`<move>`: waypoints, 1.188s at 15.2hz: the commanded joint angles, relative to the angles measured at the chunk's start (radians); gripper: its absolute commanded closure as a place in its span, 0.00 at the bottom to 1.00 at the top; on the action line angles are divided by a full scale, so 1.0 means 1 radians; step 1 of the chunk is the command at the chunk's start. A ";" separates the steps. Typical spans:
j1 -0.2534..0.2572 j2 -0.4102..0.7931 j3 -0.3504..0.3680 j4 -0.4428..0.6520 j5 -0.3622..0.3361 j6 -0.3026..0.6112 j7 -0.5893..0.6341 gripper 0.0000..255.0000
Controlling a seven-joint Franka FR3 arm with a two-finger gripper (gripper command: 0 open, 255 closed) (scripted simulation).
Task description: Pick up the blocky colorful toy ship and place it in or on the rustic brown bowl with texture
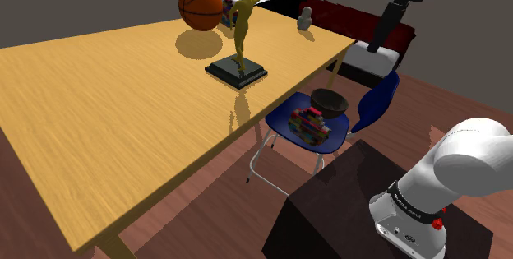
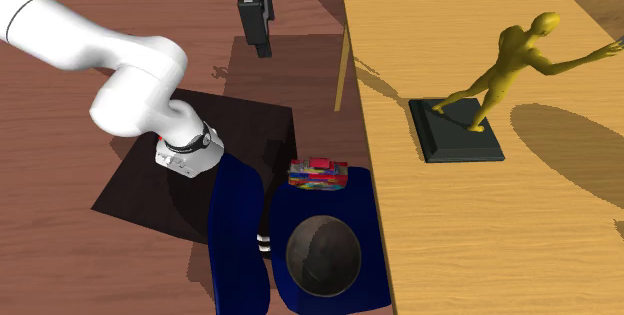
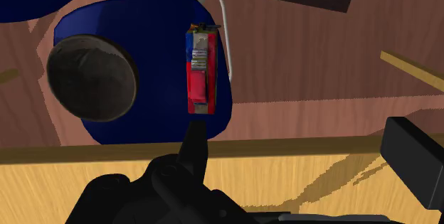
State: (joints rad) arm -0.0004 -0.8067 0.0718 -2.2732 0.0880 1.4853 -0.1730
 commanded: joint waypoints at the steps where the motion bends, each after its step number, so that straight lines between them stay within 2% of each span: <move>1: 0.000 0.000 0.000 0.000 0.000 0.000 0.000 0.00; 10: -0.025 0.085 -0.028 -0.230 -0.015 0.299 -0.042 0.00; 18: -0.049 0.270 -0.054 -0.351 -0.023 0.591 -0.079 0.00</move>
State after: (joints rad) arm -0.0442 -0.5606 0.0236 -2.6069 0.0675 2.0354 -0.2439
